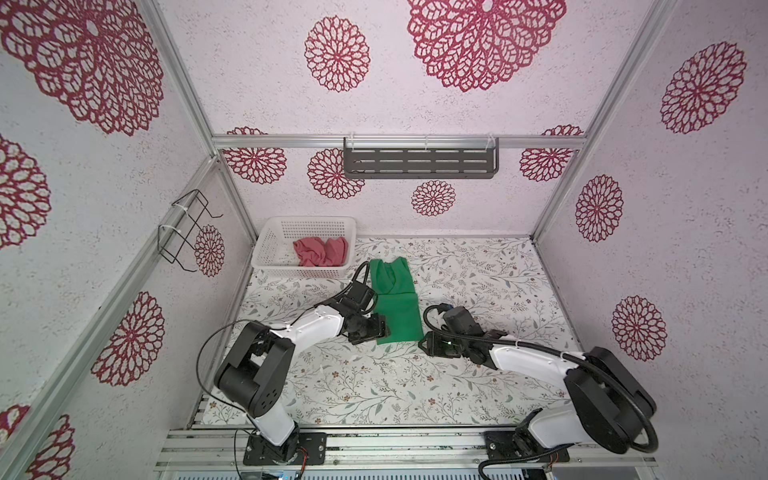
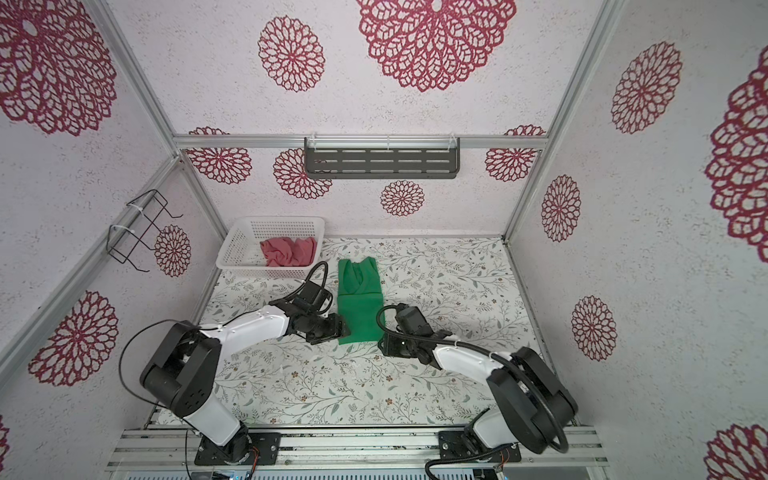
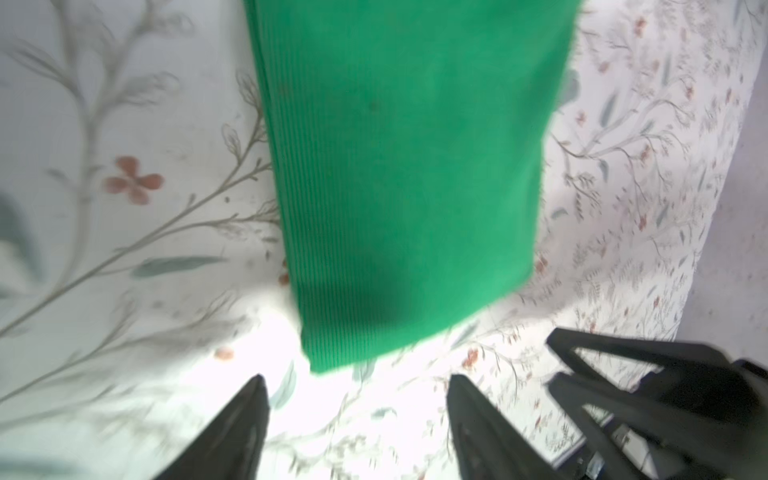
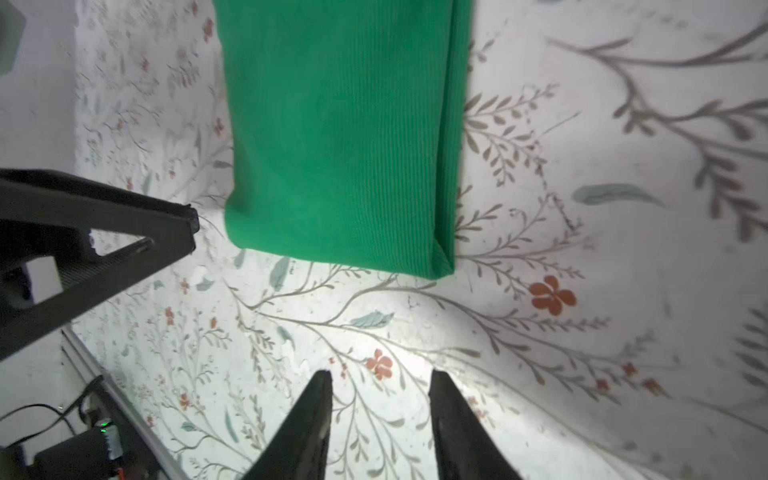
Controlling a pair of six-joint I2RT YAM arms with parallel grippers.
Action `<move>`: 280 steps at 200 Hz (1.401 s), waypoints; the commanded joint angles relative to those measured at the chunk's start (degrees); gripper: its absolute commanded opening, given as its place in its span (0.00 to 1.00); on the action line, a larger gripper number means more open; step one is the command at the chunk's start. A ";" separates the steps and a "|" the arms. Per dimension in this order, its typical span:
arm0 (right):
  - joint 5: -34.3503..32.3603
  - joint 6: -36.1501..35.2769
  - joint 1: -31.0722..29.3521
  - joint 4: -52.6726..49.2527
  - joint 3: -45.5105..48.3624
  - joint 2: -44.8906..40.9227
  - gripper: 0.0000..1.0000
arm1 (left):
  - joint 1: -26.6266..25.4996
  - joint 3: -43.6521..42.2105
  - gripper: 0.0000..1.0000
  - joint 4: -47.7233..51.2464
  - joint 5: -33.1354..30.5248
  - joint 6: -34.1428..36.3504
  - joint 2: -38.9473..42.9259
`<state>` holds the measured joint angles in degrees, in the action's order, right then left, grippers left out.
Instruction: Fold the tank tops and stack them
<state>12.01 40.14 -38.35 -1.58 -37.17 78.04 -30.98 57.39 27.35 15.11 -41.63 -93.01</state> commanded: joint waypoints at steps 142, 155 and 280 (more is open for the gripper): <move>7.95 6.91 5.83 15.82 4.29 8.91 0.38 | -3.49 -29.32 0.57 -41.76 -0.98 -33.28 4.91; 7.37 6.93 5.81 16.09 4.38 9.45 0.38 | -3.83 -29.44 0.56 -42.91 -1.86 -33.87 3.54; 4.95 9.68 5.82 22.18 6.25 13.02 0.34 | -6.99 -32.87 0.45 -39.38 -10.36 -37.19 3.60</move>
<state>18.15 48.38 -32.77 18.90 -31.35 89.58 -37.63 27.38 -19.70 9.08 -77.69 -89.58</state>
